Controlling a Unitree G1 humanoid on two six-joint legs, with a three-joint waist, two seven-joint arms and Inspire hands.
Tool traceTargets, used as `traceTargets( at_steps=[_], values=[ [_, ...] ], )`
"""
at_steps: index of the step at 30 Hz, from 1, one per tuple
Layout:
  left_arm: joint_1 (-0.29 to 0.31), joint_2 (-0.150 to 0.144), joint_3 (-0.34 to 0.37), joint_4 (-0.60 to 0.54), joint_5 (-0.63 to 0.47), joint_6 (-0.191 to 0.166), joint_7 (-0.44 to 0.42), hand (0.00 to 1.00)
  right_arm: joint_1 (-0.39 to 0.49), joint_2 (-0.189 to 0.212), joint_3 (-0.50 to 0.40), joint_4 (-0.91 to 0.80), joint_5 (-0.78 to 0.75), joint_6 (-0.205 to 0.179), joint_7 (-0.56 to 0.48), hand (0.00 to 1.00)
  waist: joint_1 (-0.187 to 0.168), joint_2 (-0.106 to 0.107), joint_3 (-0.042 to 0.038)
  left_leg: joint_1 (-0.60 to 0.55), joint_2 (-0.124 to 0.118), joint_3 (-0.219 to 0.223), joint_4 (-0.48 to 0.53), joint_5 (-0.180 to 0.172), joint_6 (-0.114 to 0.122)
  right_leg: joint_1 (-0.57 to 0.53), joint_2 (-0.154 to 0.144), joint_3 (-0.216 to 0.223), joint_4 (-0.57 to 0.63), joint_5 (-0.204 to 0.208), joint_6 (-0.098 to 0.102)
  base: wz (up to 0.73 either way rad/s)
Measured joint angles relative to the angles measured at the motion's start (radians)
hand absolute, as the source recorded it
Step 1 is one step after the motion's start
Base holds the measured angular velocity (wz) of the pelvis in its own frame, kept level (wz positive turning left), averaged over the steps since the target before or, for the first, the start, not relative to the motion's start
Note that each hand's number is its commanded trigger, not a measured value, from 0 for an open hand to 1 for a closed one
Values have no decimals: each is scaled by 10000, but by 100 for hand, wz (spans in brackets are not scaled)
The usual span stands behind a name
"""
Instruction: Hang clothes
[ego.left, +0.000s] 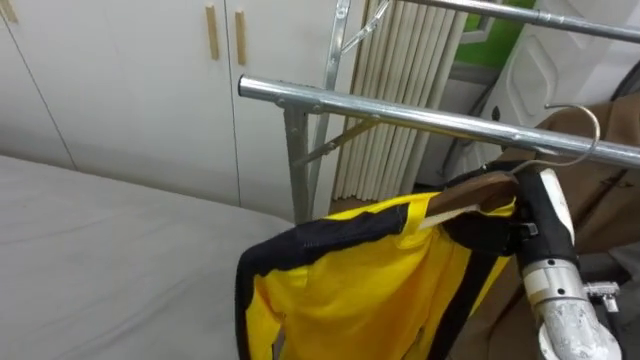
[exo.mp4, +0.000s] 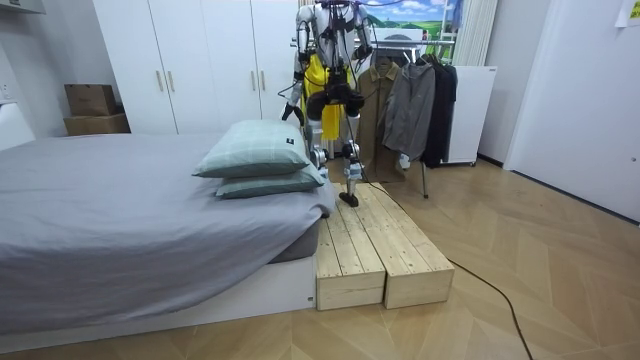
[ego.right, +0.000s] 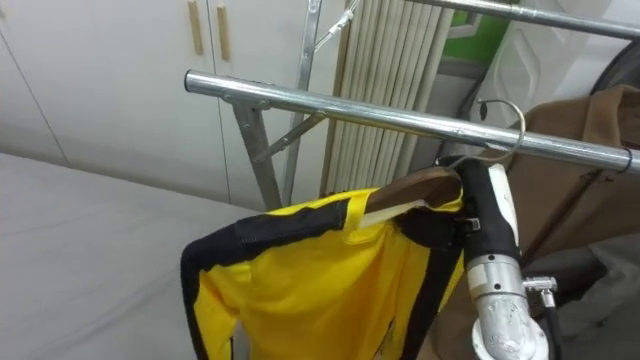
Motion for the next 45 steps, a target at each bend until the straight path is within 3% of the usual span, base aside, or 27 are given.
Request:
traceTargets(
  at_steps=[5, 10, 16, 21, 27, 32, 38, 45],
  values=[
    [4, -91, 207, -1, -12, 122, -15, 0, -259, -23, -41, 547, 568, 159, 40, 100, 27, -2, -7, 16, 11, -131, 0, 0, 0, 103, -10, -83, -98, 13, -21, 5],
    [28, -128, 252, -90, -13, 140, -17, 0, -894, -187, -101, 1571, 1194, 244, 37, 100, 34, -4, -9, 8, 17, -149, -1, 0, 0, 104, -75, -567, -107, 16, -27, 0],
    [-137, -159, 364, -406, 231, 431, -196, 0, -1487, -604, -100, 1739, 1629, 551, 65, 100, 39, -42, -34, -118, -5, -294, 10, 0, 0, 55, -154, -940, -116, 16, -27, 9],
    [-72, -141, 550, -712, 939, 575, -424, 0, -2569, -1100, -100, 3675, 1529, 639, 335, 100, 245, -228, -99, -86, -11, -441, 25, 3, -5, 109, -168, -1039, -101, 35, -57, 4],
    [171, -116, 748, -1200, 1047, 602, -544, 0, -3135, -1246, -104, 4947, 1595, 817, 1094, 100, 245, -402, -37, -164, -18, -507, 105, 6, -9, 105, -199, -1091, -108, 37, -60, 1],
    [183, -56, 745, -1201, 1046, 596, -653, 0, -3556, -1611, -103, 6113, 1899, 839, 1700, 100, 278, -459, -19, -187, -18, -535, 117, 6, -9, 98, -215, -1150, -118, 37, -61, 1],
    [213, -26, 746, -1197, 938, 592, -670, 0, -3628, -1854, -103, 6606, 1903, 839, 2132, 100, 274, -456, -19, -175, 12, -538, 113, 6, -9, 116, -357, -2062, -129, 42, -71, 0],
    [260, 79, 745, -1231, 753, 483, -670, 0, -3844, -1996, -251, 7781, 2233, 855, 2329, 100, 270, -470, -20, -87, -7, -609, 105, 7, -11, 337, -382, -2228, -300, 90, -150, 4]
  ],
)
